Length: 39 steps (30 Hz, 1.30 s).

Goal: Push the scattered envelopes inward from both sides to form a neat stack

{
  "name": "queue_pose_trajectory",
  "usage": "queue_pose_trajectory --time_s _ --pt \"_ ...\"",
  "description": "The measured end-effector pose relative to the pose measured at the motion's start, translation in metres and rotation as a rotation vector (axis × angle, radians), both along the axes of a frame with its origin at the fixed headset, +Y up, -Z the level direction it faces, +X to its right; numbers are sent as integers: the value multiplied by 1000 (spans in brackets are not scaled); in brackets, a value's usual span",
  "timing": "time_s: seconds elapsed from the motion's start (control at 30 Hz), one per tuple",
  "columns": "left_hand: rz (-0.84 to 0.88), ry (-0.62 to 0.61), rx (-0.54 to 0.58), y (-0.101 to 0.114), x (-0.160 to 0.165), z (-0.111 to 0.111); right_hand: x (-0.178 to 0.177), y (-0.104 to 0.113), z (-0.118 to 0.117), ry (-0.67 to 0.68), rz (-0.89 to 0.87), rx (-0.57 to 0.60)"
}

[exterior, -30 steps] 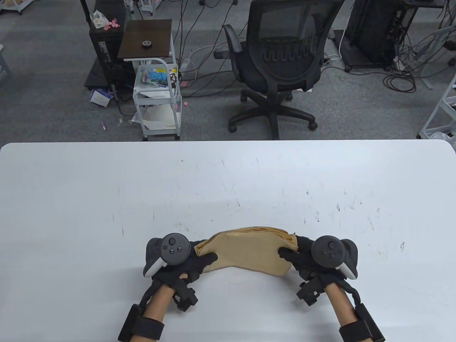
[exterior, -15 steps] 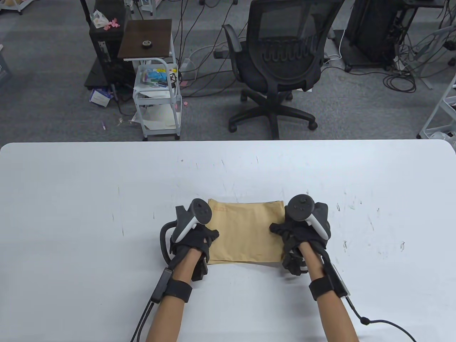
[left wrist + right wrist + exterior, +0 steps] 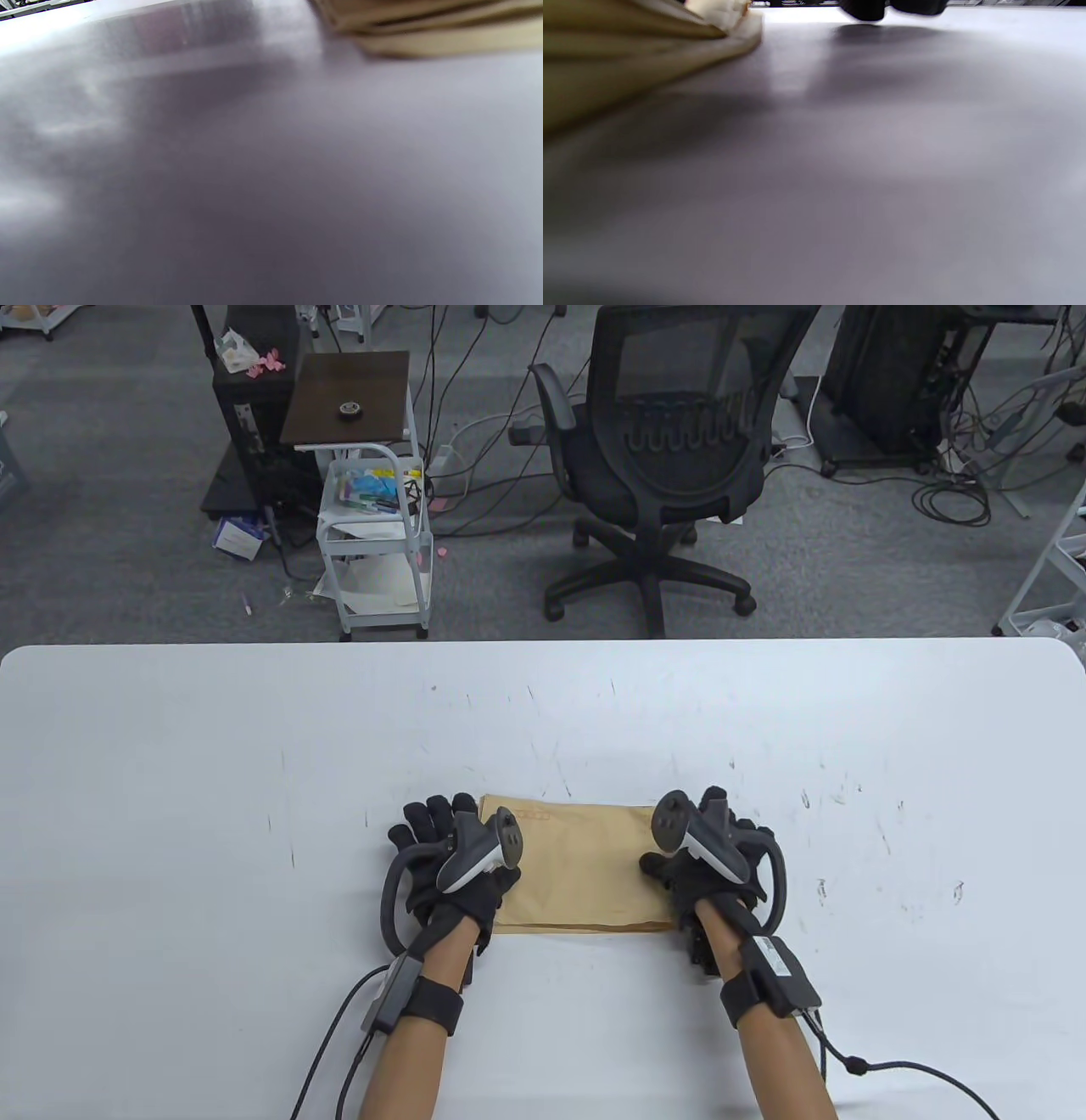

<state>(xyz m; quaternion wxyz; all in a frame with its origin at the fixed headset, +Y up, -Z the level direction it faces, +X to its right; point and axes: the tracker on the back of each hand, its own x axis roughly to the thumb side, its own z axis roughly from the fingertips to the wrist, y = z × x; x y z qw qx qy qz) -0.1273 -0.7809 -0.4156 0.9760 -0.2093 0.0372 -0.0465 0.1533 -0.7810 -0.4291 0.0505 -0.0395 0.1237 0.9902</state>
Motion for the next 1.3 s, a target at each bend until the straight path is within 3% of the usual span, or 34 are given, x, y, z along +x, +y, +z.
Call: queue_pose_trajectory --time_s 0.13,0.27,0.37,0.47,0.53,0.6,0.7,0.73,0.8,1.07,1.17,1.3 --pt "127 -54 146 20 -8 6 5 32 5 75 -104 157" --pt "166 -208 337 70 -30 29 9 86 25 197 -150 310" --pt "247 -353 462 100 -55 55 13 121 57 310 -147 394" --pt "489 -505 564 113 -80 90 21 136 101 406 -125 488" --pt "573 -529 615 113 -94 114 27 133 128 437 -83 529" --pt "520 -491 626 107 -108 135 32 121 151 480 -23 541" --pt "410 -459 692 85 -118 147 40 100 162 486 107 570" --pt "363 -446 671 79 -120 147 41 95 163 483 143 584" --pt "251 -403 547 72 -124 141 42 85 160 499 227 503" --pt "224 -396 547 68 -124 144 40 65 154 483 185 402" --pt "243 -392 473 61 -121 141 39 62 155 495 190 363" --pt "208 -397 459 60 -119 135 39 64 152 486 168 387"
